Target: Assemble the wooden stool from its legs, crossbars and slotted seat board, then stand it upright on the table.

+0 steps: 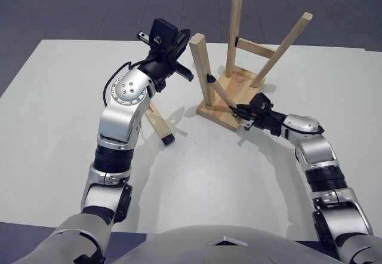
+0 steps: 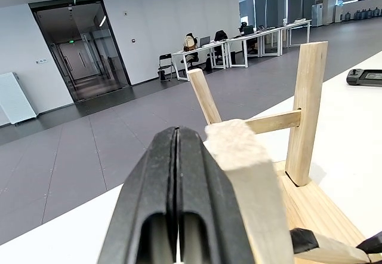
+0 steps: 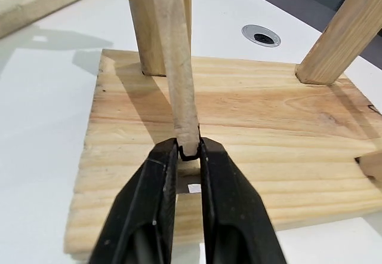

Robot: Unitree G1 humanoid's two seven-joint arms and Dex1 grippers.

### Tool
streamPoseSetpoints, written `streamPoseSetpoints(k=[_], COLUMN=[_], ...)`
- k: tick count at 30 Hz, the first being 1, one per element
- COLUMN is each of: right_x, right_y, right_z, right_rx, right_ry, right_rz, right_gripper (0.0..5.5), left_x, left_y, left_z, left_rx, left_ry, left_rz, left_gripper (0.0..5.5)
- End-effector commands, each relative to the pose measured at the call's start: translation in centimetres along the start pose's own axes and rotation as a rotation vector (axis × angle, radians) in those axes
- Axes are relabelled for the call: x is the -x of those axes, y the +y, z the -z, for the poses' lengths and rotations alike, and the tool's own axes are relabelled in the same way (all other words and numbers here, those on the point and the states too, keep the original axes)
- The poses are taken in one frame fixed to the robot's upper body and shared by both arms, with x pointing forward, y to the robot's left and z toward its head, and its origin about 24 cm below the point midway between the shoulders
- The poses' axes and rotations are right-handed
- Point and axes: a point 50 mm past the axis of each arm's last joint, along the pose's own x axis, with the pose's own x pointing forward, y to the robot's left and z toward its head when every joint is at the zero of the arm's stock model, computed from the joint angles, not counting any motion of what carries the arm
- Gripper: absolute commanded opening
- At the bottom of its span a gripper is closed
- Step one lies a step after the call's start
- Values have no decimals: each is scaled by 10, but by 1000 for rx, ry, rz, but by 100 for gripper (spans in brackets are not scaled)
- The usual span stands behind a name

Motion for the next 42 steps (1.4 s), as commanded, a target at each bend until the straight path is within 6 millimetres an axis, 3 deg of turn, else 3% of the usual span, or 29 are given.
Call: streamPoseSetpoints(k=[1, 7, 12, 15, 23, 25, 29, 32, 34, 35, 38, 40, 42], right_x=[10, 12, 21, 30, 32, 33, 40, 50, 59, 66, 85, 90, 89], right_y=[-12, -17, -19, -24, -25, -24, -24, -25, -28, -30, -37, -42, -44], right_z=[-26, -57, -72, -63, -43, -39, -29, -26, -36, -45, -63, -66, -66], right_rx=[111, 186, 246, 427, 476, 381, 26, -95, -135, -136, -155, -162, -173], right_ry=[33, 100, 101, 166, 180, 164, 129, 113, 43, -24, -167, -197, -208], right_rz=[22, 19, 15, 73, 141, 150, 111, 44, 0, -33, -76, -61, -44], right_gripper=[43, 42, 42, 42, 42, 42, 42, 42, 42, 41, 41, 41, 40], left_x=[3, 4, 3, 5, 5, 4, 5, 19, 34, 44, 60, 60, 56], left_y=[-2, -5, -8, -8, -9, -12, -12, 8, 23, 29, 33, 31, 32], left_z=[-1, -5, -3, 1, 2, 5, 13, 14, -1, -17, -61, -73, -67], left_rx=[-14, -17, -12, -7, 40, 52, 100, 77, 28, 34, 76, 100, 114], left_ry=[-9, -39, -32, -17, -14, -4, 29, 35, -33, -105, -301, -344, -317], left_rz=[-11, -21, -25, -41, -55, -48, -59, -145, -184, -179, -112, -84, -94], left_gripper=[0, 0, 0, 0, 0, 0, 0, 0, 0, 21, 0, 20, 44])
